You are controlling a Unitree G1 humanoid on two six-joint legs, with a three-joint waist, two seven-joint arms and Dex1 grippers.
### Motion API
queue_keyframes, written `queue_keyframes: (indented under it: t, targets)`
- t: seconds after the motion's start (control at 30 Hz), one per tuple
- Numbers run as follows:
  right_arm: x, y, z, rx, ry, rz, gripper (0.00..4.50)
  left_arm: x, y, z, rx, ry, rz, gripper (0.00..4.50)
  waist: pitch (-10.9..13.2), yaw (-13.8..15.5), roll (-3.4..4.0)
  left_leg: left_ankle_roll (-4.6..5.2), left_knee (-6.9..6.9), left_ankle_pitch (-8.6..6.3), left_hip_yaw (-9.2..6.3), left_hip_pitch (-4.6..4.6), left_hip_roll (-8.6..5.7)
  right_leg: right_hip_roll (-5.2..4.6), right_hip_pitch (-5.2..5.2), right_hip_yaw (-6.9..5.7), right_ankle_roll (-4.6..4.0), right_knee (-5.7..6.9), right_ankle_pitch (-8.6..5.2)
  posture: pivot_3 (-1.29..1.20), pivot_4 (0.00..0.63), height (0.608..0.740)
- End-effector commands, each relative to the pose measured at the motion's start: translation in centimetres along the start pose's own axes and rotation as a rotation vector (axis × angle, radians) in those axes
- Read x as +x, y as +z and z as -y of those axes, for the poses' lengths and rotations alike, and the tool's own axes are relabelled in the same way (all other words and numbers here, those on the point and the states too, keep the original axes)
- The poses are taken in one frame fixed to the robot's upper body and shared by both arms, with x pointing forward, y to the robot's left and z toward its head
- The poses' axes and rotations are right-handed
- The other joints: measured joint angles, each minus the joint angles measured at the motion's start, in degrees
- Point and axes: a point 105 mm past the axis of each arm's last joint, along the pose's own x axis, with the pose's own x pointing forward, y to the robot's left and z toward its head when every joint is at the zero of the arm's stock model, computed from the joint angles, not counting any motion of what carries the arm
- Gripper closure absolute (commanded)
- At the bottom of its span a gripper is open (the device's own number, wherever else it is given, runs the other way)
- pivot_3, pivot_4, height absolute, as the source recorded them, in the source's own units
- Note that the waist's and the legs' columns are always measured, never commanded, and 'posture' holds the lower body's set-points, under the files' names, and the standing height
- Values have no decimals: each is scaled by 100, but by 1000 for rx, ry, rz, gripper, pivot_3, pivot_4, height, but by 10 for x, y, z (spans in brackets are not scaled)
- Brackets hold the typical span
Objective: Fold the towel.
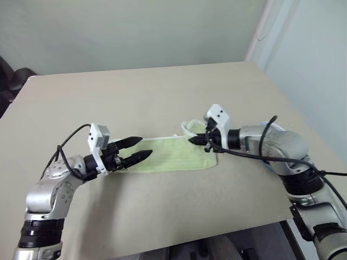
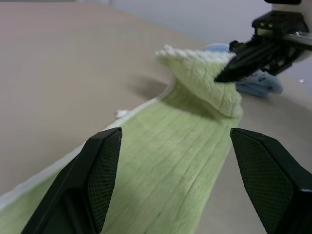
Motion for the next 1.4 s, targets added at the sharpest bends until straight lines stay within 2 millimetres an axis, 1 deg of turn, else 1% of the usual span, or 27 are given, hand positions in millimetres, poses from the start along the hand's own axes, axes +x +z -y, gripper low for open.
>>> queue_keyframes:
  t: [0.03, 0.17, 0.27, 0.3, 0.33, 0.37, 0.5, 0.53, 0.57, 0.63, 0.7, 0.77, 0.83, 0.9, 0.97, 1.1, 1.17, 1.23, 1.33, 1.4]
  targets:
    - [6, -1, -1, -35, 3, -11, 4459, -3, 8, 3, 41, -4, 26, 658, 0, 4, 0, -12, 0, -7, 0, 0, -1, -1, 0, 0, -1, 1, 1, 0, 150, 740]
    - [12, -9, 4, -15, -15, -32, 4459, -1, 5, 9, 33, -10, 30, 658, -1, 4, -2, -19, -1, -11, 0, -1, -1, -1, -3, -1, -9, 3, 6, 0, 150, 740]
    - [13, -11, 6, 5, -16, -33, 4459, 1, 4, 11, 27, -13, 31, 658, -1, 1, -2, -20, -2, -11, 0, 0, 0, -1, -5, -3, -55, 4, 35, 0, 150, 740]
    - [13, -12, 5, 16, -3, -29, 4459, 1, 4, 12, 25, -15, 31, 658, -1, 0, -2, -21, -2, -12, 0, 0, 0, -1, -5, -4, -55, 4, 35, 0, 150, 740]
    - [13, -11, 4, 23, 8, -24, 4004, 1, 3, 13, 23, -17, 30, 658, -1, -1, -2, -31, -2, -18, 0, 0, 1, 0, -6, -4, -53, 3, 34, 0, 150, 740]
    - [12, -10, 1, 31, 25, -14, 3849, 1, 3, 13, 21, -19, 30, 658, -1, -2, -2, -34, -2, -19, 0, 1, 2, 1, -6, -5, -52, 4, 33, 0, 150, 740]
    - [7, 1, -13, 56, 110, 53, 2488, 2, 3, 14, 17, -24, 28, 658, -1, -1, -2, -39, -1, -14, 0, 1, 2, 2, -6, -6, -40, 4, 25, 0, 150, 740]
    - [5, 5, -14, 56, 117, 68, 2126, 3, 3, 13, 16, -25, 28, 658, -1, -2, -1, -41, 0, -13, 0, 0, 1, 2, -6, -6, -24, 4, 15, 0, 150, 740]
    - [3, 8, -16, 55, 120, 87, 1815, 3, 3, 13, 15, -25, 28, 658, -1, -3, -2, -44, 0, -12, 0, 0, 1, 2, -6, -6, -24, 4, 15, 0, 150, 740]
    - [0, 14, -18, 44, 122, 114, 1018, 2, 3, 12, 14, -25, 26, 658, -1, -4, -2, -47, 0, -10, 1, 0, 1, 2, -6, -6, -24, 4, 16, 0, 150, 740]
    - [-3, 18, -18, 29, 105, 138, 376, 2, 2, 11, 11, -21, 23, 658, -1, -3, -2, -50, -1, -9, 0, 1, 2, 2, -6, -6, -25, 5, 16, 0, 150, 740]
    - [-7, 20, -15, 26, 85, 152, 376, 1, 2, 10, 1, -12, 27, 658, -1, -2, -2, -51, -1, -9, 0, 1, 2, 2, -6, -6, -26, 5, 16, 0, 150, 740]
    - [-12, 21, -9, 21, 46, 164, 376, -1, 4, 8, -35, 11, 62, 658, -1, -1, -2, -52, -1, -10, 0, 0, 2, 2, -6, -6, -26, 5, 16, 0, 150, 740]
    - [-19, 23, 5, 1, -36, 191, 376, -6, 5, 7, -104, 38, 110, 658, -1, -3, -2, -52, 1, -10, 0, 0, 1, 1, -6, -6, -26, 6, 16, 0, 150, 740]
    - [-24, 24, 18, 2, -98, 213, 376, -11, 6, 11, -168, 48, 147, 658, -1, -6, -2, -53, 0, -10, 1, 0, 1, 1, -6, -5, -26, 5, 17, 0, 150, 740]
    - [-30, 20, 37, -18, -177, 214, 376, -21, 8, 16, -329, 102, 260, 658, -1, -17, -3, -52, -5, -10, 1, 4, 3, 2, -6, -6, -25, 6, 16, 0, 150, 740]
    - [-31, 19, 44, -6, -195, 227, 749, -29, 12, 13, -438, 161, 356, 658, -1, -21, -2, -52, -7, -10, 1, 4, 4, 2, -7, -6, -24, 6, 16, 0, 150, 740]
    - [-30, 23, 42, 7, -174, 254, 1315, -39, 15, 12, -540, 205, 448, 658, -1, -29, -2, -52, -7, -8, 3, 6, 5, 3, -6, -6, -24, 8, 15, 0, 150, 740]
    - [-28, 27, 38, -6, -149, 279, 2430, -51, 18, 29, -645, 231, 534, 658, 0, -74, -2, -49, -8, -3, 6, 13, 7, 10, -4, -6, -22, 7, 14, 0, 150, 740]
    - [-24, 27, 42, -3, -167, 283, 3173, -61, 21, 35, -769, 285, 640, 258, 1, -83, 0, -49, -7, -3, 7, 18, 6, 11, 1, -7, -12, 5, 8, 0, 150, 740]
